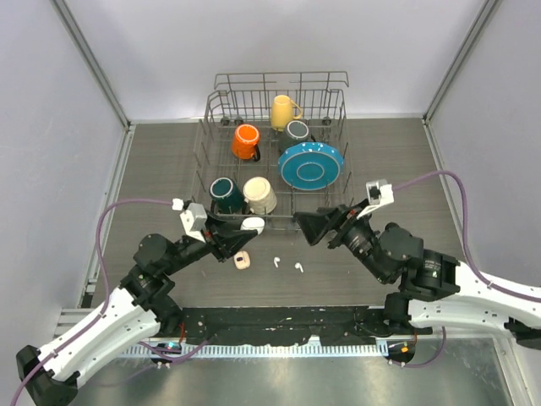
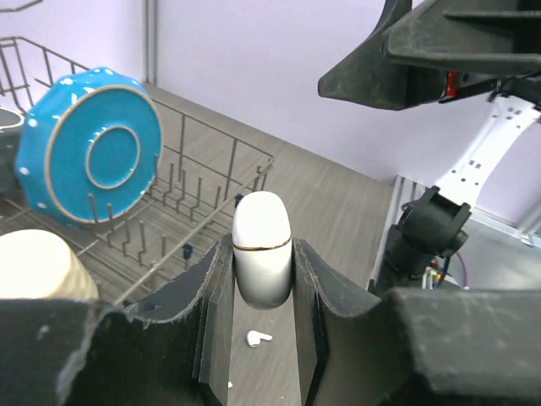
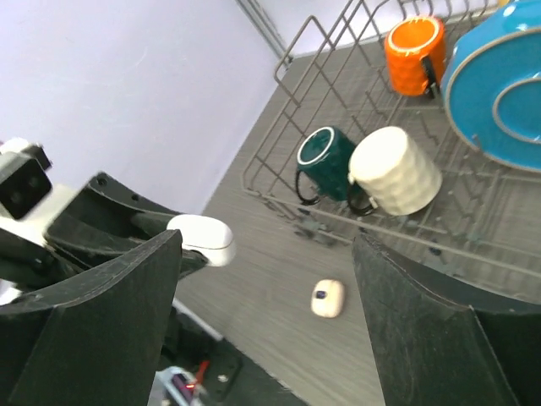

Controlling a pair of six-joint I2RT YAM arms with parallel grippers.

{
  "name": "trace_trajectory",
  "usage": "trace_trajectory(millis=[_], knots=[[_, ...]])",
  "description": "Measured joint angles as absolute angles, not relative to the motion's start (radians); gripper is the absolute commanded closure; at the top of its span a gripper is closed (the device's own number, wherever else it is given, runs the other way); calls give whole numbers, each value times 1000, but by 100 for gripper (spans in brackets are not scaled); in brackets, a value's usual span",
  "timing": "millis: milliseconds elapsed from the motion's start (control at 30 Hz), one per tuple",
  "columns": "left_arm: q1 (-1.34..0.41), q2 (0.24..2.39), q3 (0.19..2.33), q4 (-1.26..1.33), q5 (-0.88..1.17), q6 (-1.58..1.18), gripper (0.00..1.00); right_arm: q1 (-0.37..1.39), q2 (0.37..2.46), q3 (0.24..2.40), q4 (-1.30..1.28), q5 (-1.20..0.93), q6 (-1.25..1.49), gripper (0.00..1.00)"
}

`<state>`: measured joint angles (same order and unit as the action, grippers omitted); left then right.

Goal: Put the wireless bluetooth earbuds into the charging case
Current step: Pick up the charging case at the center of the board.

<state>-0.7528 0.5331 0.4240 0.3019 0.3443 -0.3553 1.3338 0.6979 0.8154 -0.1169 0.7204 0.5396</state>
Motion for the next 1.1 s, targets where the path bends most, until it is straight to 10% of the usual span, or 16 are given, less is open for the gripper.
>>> trace_trajectory(millis=[500, 1100], knots=[[-752, 547, 366, 470, 341, -257, 100, 914, 964, 726, 68, -177, 1209, 14], [-752, 577, 352, 582, 363, -289, 100, 914, 1008, 596, 482, -255, 1490, 20]])
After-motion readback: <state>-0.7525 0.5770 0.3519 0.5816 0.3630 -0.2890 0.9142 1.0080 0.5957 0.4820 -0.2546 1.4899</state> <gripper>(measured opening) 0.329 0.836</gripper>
